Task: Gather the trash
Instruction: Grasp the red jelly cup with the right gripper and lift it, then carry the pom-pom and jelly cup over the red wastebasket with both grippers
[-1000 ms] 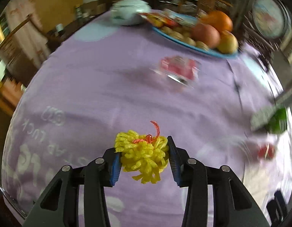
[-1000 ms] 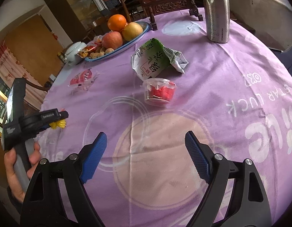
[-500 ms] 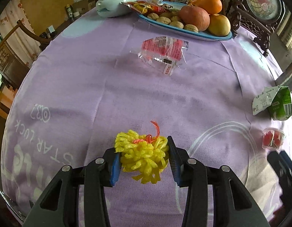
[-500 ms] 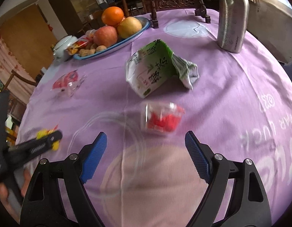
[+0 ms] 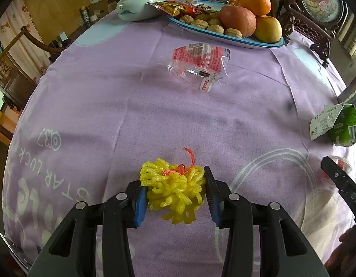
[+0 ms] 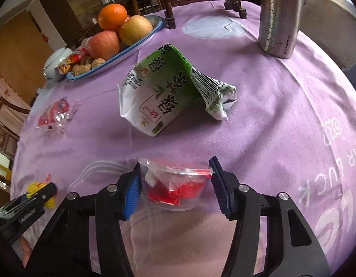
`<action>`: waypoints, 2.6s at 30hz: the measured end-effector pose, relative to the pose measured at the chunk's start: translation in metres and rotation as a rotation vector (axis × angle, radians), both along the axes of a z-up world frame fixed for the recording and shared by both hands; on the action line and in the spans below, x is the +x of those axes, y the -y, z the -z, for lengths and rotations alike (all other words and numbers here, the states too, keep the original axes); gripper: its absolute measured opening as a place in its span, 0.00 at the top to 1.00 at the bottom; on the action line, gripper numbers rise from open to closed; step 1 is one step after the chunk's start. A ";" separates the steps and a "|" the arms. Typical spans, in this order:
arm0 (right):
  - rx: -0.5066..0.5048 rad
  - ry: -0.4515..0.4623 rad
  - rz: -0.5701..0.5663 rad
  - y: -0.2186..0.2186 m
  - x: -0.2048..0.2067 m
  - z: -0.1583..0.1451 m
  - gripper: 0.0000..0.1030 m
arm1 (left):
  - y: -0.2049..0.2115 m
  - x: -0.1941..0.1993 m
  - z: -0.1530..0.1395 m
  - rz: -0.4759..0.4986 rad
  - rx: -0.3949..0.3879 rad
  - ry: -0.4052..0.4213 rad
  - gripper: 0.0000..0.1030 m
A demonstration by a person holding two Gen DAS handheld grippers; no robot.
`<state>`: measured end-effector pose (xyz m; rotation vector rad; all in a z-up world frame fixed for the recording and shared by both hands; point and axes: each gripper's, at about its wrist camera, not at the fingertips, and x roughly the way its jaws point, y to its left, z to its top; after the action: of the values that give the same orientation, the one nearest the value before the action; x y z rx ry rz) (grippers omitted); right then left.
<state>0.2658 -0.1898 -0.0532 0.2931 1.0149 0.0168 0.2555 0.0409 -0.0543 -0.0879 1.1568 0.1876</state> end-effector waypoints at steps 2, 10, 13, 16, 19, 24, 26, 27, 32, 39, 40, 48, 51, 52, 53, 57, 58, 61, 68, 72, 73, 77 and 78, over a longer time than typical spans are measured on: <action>-0.021 0.020 -0.001 0.000 -0.008 -0.007 0.46 | 0.000 -0.001 -0.001 0.001 -0.004 0.001 0.58; -0.061 0.111 -0.057 0.003 -0.071 -0.041 0.46 | 0.011 -0.008 -0.009 0.066 -0.039 0.024 0.58; -0.065 0.140 -0.055 0.013 -0.107 -0.052 0.46 | 0.023 -0.017 -0.019 0.121 -0.075 0.052 0.58; -0.054 0.155 -0.043 0.025 -0.139 -0.058 0.46 | 0.048 -0.035 -0.031 0.210 -0.063 0.095 0.58; -0.057 0.159 -0.021 0.040 -0.178 -0.062 0.46 | 0.083 -0.055 -0.034 0.330 -0.036 0.105 0.58; -0.050 0.157 0.030 0.060 -0.221 -0.058 0.46 | 0.143 -0.104 -0.038 0.542 -0.037 0.098 0.58; -0.038 0.168 0.051 0.069 -0.237 -0.056 0.46 | 0.158 -0.124 -0.040 0.602 -0.044 0.102 0.58; -0.033 0.171 0.065 0.074 -0.244 -0.054 0.46 | 0.165 -0.135 -0.041 0.629 -0.045 0.106 0.58; -0.011 0.199 0.131 0.097 -0.279 -0.047 0.46 | 0.191 -0.173 -0.042 0.715 -0.018 0.123 0.58; -0.013 0.250 0.193 0.120 -0.322 -0.044 0.46 | 0.224 -0.215 -0.033 0.775 0.026 0.117 0.58; -0.016 0.256 0.204 0.124 -0.329 -0.043 0.46 | 0.227 -0.217 -0.031 0.780 0.021 0.112 0.58; -0.017 0.255 0.320 0.161 -0.393 -0.023 0.46 | 0.281 -0.274 -0.018 0.927 0.063 0.117 0.58; -0.044 0.253 0.370 0.177 -0.421 -0.018 0.46 | 0.307 -0.297 -0.014 1.000 0.072 0.120 0.58; -0.051 0.251 0.386 0.181 -0.428 -0.017 0.46 | 0.314 -0.303 -0.012 1.021 0.073 0.120 0.58; -0.058 0.248 0.411 0.189 -0.439 -0.014 0.46 | 0.322 -0.311 -0.010 1.047 0.071 0.117 0.58; -0.056 0.214 0.495 0.220 -0.481 0.001 0.46 | 0.361 -0.345 0.000 1.170 0.088 0.114 0.58; -0.051 0.203 0.513 0.226 -0.489 0.006 0.46 | 0.370 -0.353 0.002 1.196 0.089 0.112 0.58; -0.030 0.174 0.576 0.247 -0.518 0.024 0.46 | 0.398 -0.378 0.012 1.287 0.098 0.108 0.58; 0.043 0.029 0.718 0.293 -0.570 0.099 0.46 | 0.464 -0.444 0.061 1.549 0.080 -0.010 0.58; 0.140 -0.083 0.801 0.318 -0.596 0.158 0.46 | 0.500 -0.480 0.109 1.665 0.077 -0.112 0.58; 0.177 -0.108 0.824 0.324 -0.602 0.172 0.46 | 0.506 -0.484 0.122 1.680 0.088 -0.139 0.58; 0.305 -0.173 0.896 0.340 -0.619 0.220 0.46 | 0.531 -0.494 0.175 1.702 0.117 -0.272 0.58; 0.331 -0.185 0.906 0.343 -0.623 0.230 0.46 | 0.535 -0.495 0.188 1.708 0.129 -0.297 0.58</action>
<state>-0.3568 -0.5330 -0.2832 1.0511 0.9834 -0.6777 -0.2394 -0.4940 -0.2420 1.0521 1.1602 -1.2655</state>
